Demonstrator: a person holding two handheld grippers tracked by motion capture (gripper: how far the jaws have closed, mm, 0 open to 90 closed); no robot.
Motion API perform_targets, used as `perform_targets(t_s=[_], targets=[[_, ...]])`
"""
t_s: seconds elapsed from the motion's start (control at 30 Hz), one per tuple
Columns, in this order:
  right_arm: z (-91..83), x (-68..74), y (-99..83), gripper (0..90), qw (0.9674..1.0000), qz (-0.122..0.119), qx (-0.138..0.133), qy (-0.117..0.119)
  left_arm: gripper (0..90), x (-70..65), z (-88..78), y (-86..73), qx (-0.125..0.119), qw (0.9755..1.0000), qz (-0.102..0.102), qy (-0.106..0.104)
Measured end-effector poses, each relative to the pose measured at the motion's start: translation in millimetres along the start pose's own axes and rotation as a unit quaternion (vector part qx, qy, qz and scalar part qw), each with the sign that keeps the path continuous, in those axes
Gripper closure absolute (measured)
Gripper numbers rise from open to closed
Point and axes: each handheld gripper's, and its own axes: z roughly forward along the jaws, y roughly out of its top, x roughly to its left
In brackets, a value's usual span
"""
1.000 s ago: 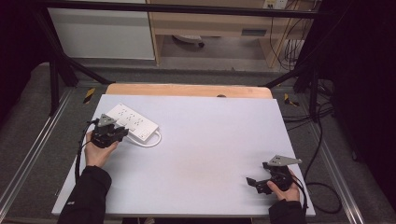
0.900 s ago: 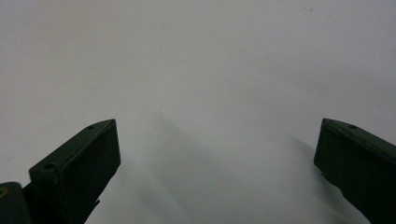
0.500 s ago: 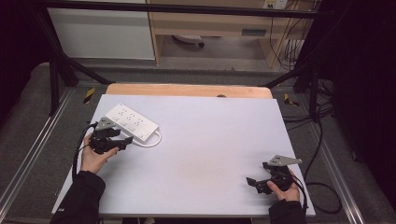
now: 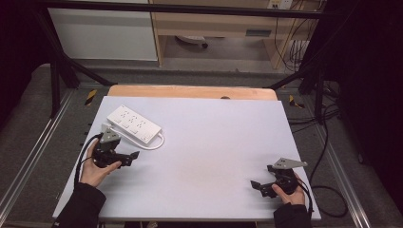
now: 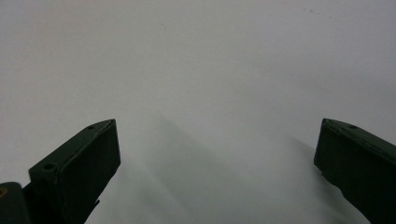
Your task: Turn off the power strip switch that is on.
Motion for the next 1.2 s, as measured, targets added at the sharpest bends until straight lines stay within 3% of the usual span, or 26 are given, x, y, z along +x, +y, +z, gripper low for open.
perform_targets(t_s=[0.33,1.03,1.2], targets=[[0.2,0.3,-0.1,0.9,1.0000,0.000,0.000,0.001,5.5,-14.0,-9.7,-13.0,-0.010,0.9998,0.015,0.000],[1.5,0.4,-0.3,0.9,1.0000,-0.002,0.005,0.003,6.1,-21.6,-11.9,-51.6,-0.010,0.9999,0.000,-0.003],[1.6,0.5,-0.2,0.9,1.0000,-0.001,0.004,0.004,5.6,-22.5,-9.5,-56.4,-0.001,1.0000,0.006,-0.005]])
